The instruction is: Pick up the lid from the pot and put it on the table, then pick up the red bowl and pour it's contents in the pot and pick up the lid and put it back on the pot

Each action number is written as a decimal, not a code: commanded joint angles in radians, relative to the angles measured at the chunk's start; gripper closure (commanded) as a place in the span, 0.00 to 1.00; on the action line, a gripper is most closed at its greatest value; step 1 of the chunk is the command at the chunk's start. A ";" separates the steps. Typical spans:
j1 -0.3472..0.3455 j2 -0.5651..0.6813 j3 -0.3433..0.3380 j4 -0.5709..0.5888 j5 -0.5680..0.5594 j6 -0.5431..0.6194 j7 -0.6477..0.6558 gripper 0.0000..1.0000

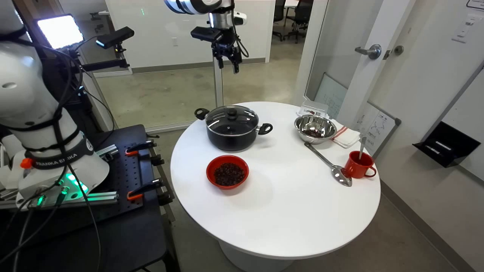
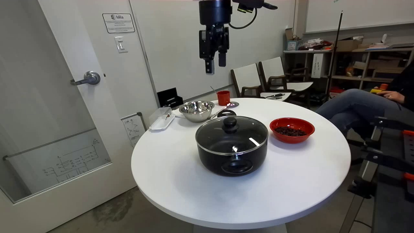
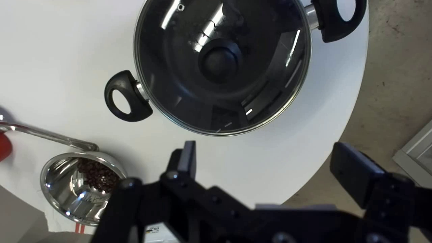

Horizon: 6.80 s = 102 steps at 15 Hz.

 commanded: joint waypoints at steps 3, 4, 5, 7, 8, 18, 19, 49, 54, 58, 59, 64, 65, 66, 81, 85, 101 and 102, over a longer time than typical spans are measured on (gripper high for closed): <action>0.005 0.018 -0.003 0.032 -0.009 -0.022 0.003 0.00; 0.005 0.021 -0.004 0.033 -0.009 -0.022 0.003 0.00; 0.002 0.046 0.001 0.059 0.009 -0.038 -0.025 0.00; -0.003 0.110 -0.004 0.117 0.016 -0.058 -0.033 0.00; -0.007 0.133 -0.004 0.135 0.027 -0.062 -0.041 0.00; -0.044 0.361 -0.016 0.320 0.093 -0.236 -0.090 0.00; -0.050 0.372 -0.013 0.323 0.108 -0.241 -0.101 0.00; -0.046 0.583 -0.028 0.538 0.114 -0.504 -0.198 0.00; -0.033 0.608 -0.029 0.576 0.085 -0.552 -0.208 0.00; -0.029 0.624 -0.034 0.598 0.072 -0.568 -0.206 0.00; -0.027 0.627 -0.036 0.601 0.068 -0.563 -0.204 0.00; -0.026 0.641 -0.041 0.617 0.058 -0.566 -0.201 0.00; -0.027 0.645 -0.040 0.621 0.058 -0.566 -0.203 0.00; -0.027 0.648 -0.039 0.625 0.058 -0.568 -0.204 0.00; -0.016 0.701 -0.050 0.692 0.045 -0.608 -0.192 0.00; -0.013 0.720 -0.053 0.715 0.043 -0.631 -0.189 0.00; 0.003 0.758 -0.064 0.791 0.030 -0.681 -0.154 0.33; 0.005 0.760 -0.064 0.798 0.031 -0.691 -0.151 0.32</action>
